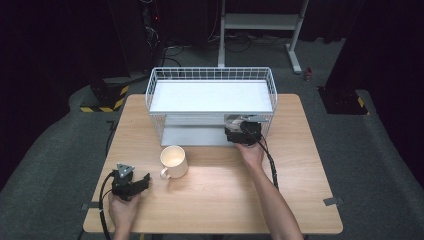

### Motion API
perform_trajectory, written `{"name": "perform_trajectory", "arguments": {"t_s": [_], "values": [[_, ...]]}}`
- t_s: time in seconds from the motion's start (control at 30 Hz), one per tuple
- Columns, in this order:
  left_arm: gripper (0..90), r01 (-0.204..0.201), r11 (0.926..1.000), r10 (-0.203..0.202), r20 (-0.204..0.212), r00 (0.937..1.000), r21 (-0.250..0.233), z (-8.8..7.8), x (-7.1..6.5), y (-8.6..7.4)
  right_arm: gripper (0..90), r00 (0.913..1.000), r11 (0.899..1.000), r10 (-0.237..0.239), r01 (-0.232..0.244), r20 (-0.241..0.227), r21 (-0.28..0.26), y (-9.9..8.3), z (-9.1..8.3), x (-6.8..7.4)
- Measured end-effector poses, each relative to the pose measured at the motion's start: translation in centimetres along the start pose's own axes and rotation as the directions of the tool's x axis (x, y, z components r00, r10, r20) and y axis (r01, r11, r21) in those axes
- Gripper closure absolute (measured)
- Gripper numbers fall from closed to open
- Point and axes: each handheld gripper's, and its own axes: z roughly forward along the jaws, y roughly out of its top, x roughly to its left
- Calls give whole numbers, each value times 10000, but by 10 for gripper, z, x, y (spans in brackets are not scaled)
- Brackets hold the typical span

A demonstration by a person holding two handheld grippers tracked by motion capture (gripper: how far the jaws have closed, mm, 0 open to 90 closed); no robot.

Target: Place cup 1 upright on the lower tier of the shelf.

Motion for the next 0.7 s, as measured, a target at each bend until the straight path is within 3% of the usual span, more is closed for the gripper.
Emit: {"name": "perform_trajectory", "arguments": {"t_s": [0.57, 0.7], "values": [[287, 1, 10000, -1, -3, 10000, 1, 0, 0, 0, 91, 9996, 9994, 268, -268, -19, -239, -6, -18, -5], [287, 0, 10000, 0, -3, 10000, 1, 0, 0, 0, 92, 9998, 9995, 55, -61, -179, -308, -5, -26, -2]]}}
